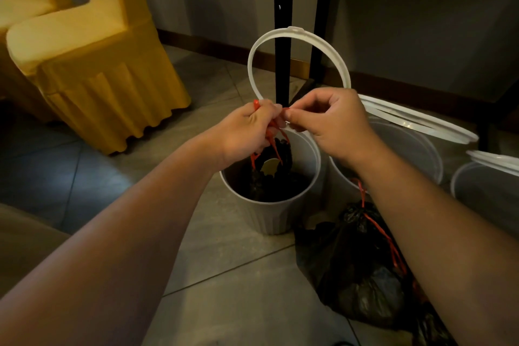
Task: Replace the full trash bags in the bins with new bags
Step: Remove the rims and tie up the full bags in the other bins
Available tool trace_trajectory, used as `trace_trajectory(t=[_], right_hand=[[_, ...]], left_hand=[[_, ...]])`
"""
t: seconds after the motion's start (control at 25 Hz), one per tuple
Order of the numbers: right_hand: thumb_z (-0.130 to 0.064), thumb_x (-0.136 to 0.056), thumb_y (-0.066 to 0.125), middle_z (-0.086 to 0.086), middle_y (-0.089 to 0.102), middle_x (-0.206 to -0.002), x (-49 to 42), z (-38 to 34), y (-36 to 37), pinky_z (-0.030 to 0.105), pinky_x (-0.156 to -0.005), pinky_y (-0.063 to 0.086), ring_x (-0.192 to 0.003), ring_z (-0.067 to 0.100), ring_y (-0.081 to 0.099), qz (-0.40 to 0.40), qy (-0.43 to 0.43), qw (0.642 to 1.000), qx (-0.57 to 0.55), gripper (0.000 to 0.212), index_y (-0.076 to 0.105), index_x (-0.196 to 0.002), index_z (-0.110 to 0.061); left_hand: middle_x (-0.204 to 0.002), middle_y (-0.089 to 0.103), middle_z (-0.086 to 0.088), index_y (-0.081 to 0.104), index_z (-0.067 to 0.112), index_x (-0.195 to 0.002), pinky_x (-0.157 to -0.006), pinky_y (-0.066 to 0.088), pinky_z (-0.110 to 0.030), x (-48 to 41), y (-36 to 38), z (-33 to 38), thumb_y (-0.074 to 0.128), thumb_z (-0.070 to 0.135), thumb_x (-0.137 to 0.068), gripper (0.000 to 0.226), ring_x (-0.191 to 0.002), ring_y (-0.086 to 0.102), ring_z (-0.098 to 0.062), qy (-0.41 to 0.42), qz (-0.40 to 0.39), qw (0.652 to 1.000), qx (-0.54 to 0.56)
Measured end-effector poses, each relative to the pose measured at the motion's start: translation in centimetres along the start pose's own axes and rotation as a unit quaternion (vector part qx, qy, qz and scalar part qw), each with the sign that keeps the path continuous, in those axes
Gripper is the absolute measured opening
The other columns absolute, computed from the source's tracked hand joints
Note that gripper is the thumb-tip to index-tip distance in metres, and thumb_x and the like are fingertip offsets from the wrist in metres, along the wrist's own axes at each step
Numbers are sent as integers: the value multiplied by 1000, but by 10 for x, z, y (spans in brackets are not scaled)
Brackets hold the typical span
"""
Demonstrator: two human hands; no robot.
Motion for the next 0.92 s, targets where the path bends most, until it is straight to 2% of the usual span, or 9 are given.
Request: trace_trajectory(t=[0.12,0.28,0.36,0.48,0.6,0.68,0.76,0.84,0.92], right_hand=[[-11,-84,84,9,78,-81,-3,6,1,33,-74,65,-77,23,76,-4,66,990,-125,6,79,-86,-10],[-10,-74,82,13,78,-83,7,12,17,29,-67,64,-73,20,77,-147,158,930,-296,11,82,-84,-11],[-11,-80,83,11,78,-96,10,15,26,31,-78,63,-87,20,77,-171,129,948,-235,10,84,-88,-16],[-19,-84,86,-3,63,-124,9,17,35,29,-99,54,-113,7,64,-124,25,992,17,13,82,-87,-31],[-11,-85,86,-4,73,-112,14,20,47,36,-98,58,-106,8,70,-95,-14,995,-28,10,83,-88,-20],[-12,-87,84,-3,79,-92,19,26,52,46,-87,63,-91,12,76,-47,-1,998,-36,5,82,-89,-16],[-14,-87,82,-3,76,-81,20,31,52,46,-74,65,-79,13,75,3,8,1000,2,11,73,-87,-20],[-9,-86,80,-1,75,-83,19,33,52,40,-68,65,-78,14,75,8,25,1000,-17,21,64,-93,-22],[-4,-89,77,-2,78,-95,20,32,55,37,-74,66,-88,13,77,-30,30,997,-63,28,67,-108,-22]], left_hand=[[-62,54,12,56,28,-87,-65,48,-33,-1,-9,-6,47,55,-104,34,-57,54,-8,-6,78,996,31],[-62,59,6,59,32,-71,-70,53,-42,-3,-11,-9,60,57,-98,37,-61,58,-14,17,155,988,6],[-65,66,1,60,29,-71,-73,59,-45,-1,-13,-9,70,59,-91,37,-63,63,-18,25,182,983,-9],[-67,71,0,61,26,-73,-63,61,-35,4,-18,-5,80,58,-84,39,-61,66,-16,52,179,980,-73],[-73,76,-3,63,24,-76,-64,63,-36,11,-21,0,86,50,-81,35,-65,73,-17,64,158,975,-144],[-74,78,-1,65,20,-82,-67,65,-35,17,-22,1,89,45,-78,34,-70,77,-16,61,143,977,-144],[-79,80,1,68,17,-87,-70,65,-33,23,-19,-2,91,35,-78,30,-75,79,-14,62,119,983,-121],[-85,82,2,73,17,-90,-75,63,-28,28,-17,-6,90,26,-80,22,-82,80,-13,68,91,988,-106],[-93,82,4,77,20,-94,-81,64,-26,30,-15,-7,86,18,-84,14,-91,79,-11,71,57,991,-97]])
Point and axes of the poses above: each hand's wrist, its own x-axis away from the middle knuckle, its own y-axis out of the palm, z = x × y, the point moved 3 cm from there along -x, towards the middle knuckle
